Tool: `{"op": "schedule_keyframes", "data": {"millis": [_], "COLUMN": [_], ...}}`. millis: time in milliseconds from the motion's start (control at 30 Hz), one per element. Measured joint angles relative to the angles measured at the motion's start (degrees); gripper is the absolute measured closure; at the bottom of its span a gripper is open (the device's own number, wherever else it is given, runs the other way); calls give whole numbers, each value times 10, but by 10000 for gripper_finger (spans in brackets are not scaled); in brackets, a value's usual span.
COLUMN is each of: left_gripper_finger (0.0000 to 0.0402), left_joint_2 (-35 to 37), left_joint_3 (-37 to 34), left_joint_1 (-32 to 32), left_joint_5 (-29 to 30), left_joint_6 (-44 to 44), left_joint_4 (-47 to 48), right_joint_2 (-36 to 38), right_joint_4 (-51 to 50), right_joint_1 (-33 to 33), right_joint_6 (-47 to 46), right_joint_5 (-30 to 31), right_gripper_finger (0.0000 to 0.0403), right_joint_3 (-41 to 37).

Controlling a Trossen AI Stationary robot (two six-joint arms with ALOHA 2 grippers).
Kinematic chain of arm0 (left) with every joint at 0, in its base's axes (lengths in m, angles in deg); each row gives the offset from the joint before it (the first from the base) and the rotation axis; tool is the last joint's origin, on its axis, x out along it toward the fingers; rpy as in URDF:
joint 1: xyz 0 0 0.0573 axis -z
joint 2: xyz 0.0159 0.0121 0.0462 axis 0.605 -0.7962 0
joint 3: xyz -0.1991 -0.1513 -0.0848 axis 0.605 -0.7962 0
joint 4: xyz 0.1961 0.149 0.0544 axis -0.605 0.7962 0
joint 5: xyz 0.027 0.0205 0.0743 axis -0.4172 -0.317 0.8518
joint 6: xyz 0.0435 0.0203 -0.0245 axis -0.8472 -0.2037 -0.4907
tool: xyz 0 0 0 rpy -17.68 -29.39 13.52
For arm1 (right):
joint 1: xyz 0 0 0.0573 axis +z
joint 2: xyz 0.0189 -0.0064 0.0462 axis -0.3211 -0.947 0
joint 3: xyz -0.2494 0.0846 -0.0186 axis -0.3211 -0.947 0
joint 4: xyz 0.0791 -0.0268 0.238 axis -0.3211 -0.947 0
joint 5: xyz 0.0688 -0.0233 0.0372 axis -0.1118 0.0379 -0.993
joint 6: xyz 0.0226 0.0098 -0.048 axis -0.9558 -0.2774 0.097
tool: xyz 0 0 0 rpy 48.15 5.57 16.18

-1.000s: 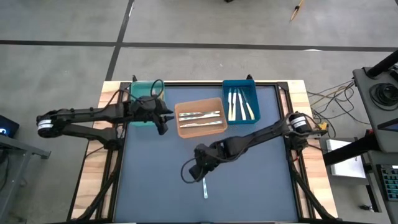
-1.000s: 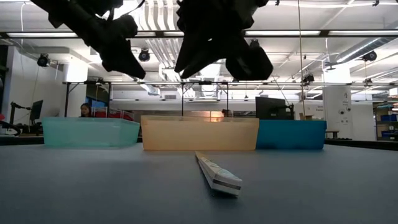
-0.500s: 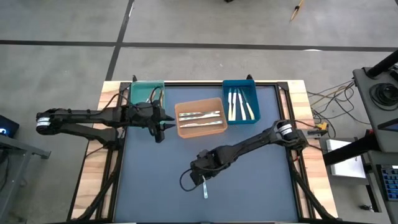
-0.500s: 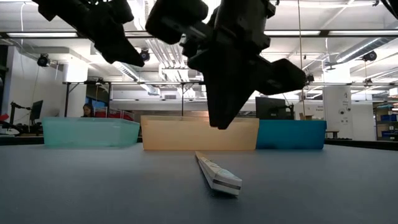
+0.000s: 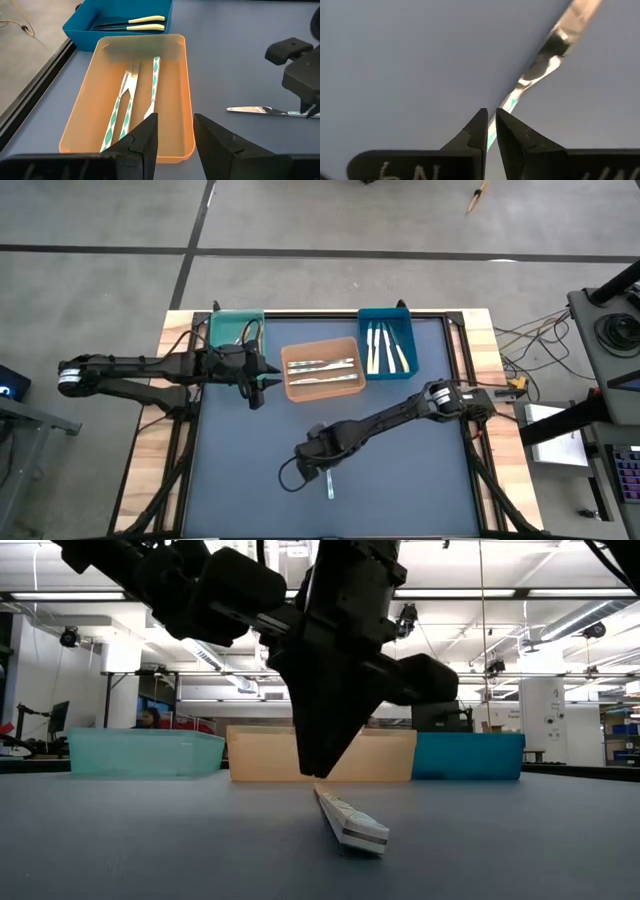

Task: Sort silverware by color (type)
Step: Put the white knife in the orange bin

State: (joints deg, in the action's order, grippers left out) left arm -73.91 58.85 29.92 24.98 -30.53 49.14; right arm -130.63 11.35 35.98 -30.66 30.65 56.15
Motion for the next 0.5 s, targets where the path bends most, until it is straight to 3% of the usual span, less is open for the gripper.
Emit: {"op": "schedule_keyframes", "data": {"millis": [100, 267, 500], "left_gripper_finger": [294, 294, 294], "left_joint_2": [0, 0, 0], "left_joint_3": [0, 0, 0], "left_joint_1": [0, 0, 0], "left_joint_5": [0, 0, 1], "left_joint_6": [-1, -5, -14], "left_joint_4": [-2, -2, -2], "right_joint_2": [-1, -1, 0], "right_joint_4": [-27, -54, -52], "right_joint_1": [0, 0, 0], "right_joint_6": [-6, -16, -11], "right_joint_5": [40, 41, 26], "right_gripper_finger": [374, 362, 288], "right_joint_3": [8, 13, 12]}}
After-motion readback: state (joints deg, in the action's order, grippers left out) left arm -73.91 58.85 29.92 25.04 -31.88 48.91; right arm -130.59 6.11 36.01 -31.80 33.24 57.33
